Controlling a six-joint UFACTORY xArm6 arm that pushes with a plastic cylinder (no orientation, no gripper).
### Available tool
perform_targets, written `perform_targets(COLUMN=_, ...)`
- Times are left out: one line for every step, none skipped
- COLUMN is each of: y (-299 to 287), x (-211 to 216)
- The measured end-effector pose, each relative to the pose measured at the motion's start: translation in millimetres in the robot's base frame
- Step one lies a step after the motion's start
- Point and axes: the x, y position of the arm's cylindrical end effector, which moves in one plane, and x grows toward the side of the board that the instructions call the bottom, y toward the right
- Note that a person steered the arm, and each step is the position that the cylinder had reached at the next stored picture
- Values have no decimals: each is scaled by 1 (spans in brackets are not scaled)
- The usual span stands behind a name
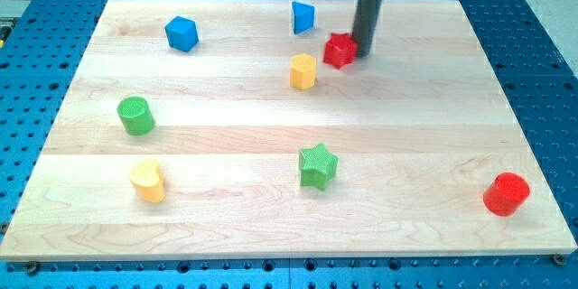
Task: Place the red star and the yellow hexagon diagonal to each other
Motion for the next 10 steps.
perform_targets(y=-73, x=4)
perform_targets(y=-178, x=5)
perform_targets(y=-167, x=-2)
perform_targets(y=-96, x=14)
perform_targets(y=-126, x=44)
perform_targets(y=-160, x=55)
perform_targets(y=-81, x=61)
perform_targets(y=-30, x=84)
perform_targets(y=15, x=111)
perform_targets(y=94, x=140)
